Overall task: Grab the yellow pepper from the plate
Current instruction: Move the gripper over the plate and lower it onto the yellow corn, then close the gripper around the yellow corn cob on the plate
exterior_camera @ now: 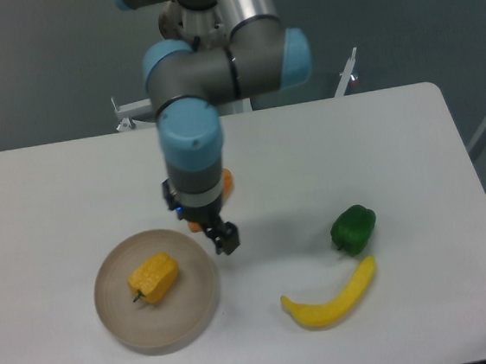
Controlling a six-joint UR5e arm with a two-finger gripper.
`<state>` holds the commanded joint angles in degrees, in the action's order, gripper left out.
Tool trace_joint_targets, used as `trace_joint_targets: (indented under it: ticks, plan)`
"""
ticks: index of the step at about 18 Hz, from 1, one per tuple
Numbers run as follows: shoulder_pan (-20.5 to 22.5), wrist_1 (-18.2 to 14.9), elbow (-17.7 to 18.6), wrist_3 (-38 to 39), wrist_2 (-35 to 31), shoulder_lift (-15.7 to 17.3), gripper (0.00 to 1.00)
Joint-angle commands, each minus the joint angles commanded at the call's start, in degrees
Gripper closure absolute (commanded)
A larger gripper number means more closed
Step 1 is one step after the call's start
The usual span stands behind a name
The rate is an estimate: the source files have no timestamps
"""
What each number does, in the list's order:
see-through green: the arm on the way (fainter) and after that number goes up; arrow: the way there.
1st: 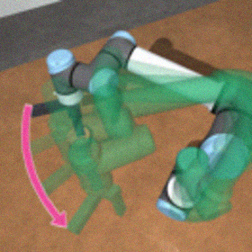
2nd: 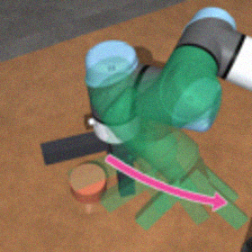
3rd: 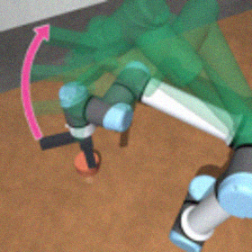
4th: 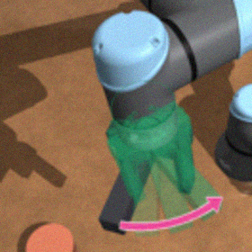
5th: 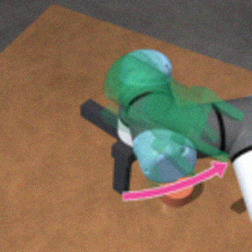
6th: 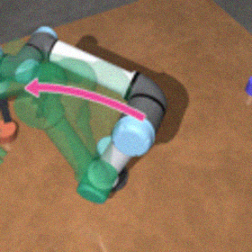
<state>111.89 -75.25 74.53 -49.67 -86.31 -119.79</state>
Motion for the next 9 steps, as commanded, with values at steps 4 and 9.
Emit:
trace_joint_targets:
  ticks: [4, 9]
  plan:
    - [-2.6, 5.3, 0.0, 5.7, -0.1, -2.8, 0.00]
    - [-4.1, 5.5, 0.1, 6.3, -0.1, -4.5, 0.00]
